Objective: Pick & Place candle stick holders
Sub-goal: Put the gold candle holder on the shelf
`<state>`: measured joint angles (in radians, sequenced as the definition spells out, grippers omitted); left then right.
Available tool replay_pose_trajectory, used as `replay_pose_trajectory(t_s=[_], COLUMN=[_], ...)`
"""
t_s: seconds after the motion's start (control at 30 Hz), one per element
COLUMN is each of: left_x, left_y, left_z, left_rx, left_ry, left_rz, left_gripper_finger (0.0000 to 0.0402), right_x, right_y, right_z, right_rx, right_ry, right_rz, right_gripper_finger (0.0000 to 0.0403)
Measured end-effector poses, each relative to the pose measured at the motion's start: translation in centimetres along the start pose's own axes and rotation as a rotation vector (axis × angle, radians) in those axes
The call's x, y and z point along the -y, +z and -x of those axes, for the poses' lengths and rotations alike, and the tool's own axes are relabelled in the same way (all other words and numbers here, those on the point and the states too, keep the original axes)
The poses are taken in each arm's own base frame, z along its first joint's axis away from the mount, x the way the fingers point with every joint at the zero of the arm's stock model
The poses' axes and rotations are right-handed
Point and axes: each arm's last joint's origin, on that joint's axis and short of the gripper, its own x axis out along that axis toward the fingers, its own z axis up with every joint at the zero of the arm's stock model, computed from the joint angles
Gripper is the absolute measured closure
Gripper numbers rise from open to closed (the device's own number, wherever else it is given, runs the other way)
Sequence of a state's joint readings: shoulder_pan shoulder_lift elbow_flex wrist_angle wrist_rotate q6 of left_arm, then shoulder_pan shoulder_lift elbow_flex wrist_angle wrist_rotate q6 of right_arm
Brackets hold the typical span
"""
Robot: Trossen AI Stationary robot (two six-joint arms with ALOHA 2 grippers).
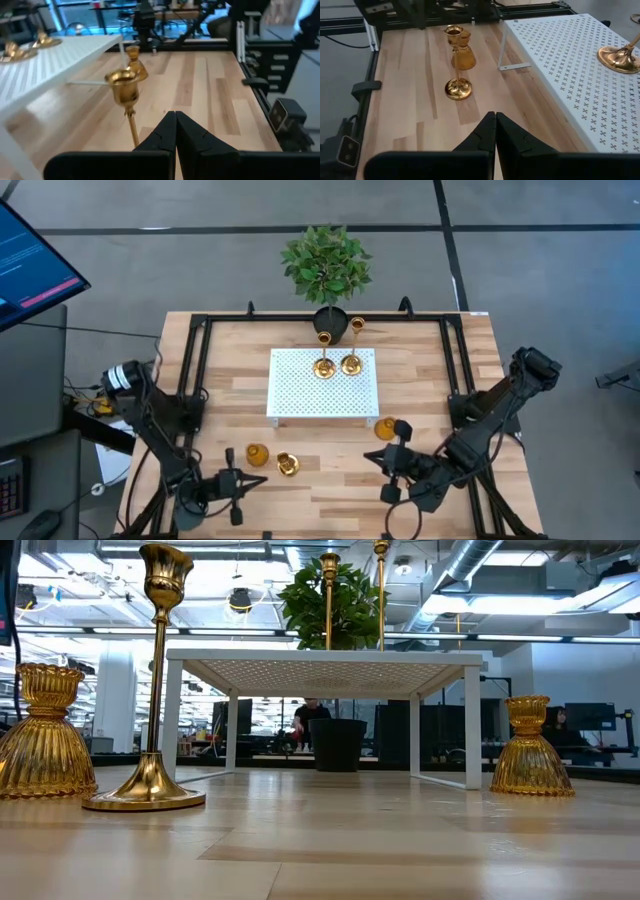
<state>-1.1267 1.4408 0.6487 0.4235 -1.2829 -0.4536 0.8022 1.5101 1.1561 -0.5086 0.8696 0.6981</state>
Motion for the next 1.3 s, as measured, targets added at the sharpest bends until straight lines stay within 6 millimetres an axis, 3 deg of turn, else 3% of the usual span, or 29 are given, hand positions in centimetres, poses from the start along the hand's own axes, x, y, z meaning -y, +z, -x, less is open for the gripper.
replay_pose_trajectory(t_s=[0.3,0.57,1.07,1.3], left_x=[0.7,0.4,-1.4,-1.6], left_y=[-2.6,-2.8,-2.3,-2.2], left_z=[-1.3,-2.2,-6.5,-6.9], left_rx=[-0.008,-0.019,-0.085,-0.093], left_ry=[0.058,0.072,0.096,0.095], left_rz=[0.095,0.116,0.147,0.131], left_gripper_finger=[0.04,0.0391,0.0291,0.0262], right_x=[-0.4,-0.4,-0.4,-0.4], right_y=[0.1,0.2,0.2,0.1], right_z=[0.2,0.2,0.2,0.2], right_rx=[0.017,0.021,0.019,0.014], right_ry=[0.023,0.027,0.029,0.026], right_rz=[-0.024,-0.03,-0.03,-0.023], right_gripper_finger=[0.0403,0.0403,0.0403,0.0403])
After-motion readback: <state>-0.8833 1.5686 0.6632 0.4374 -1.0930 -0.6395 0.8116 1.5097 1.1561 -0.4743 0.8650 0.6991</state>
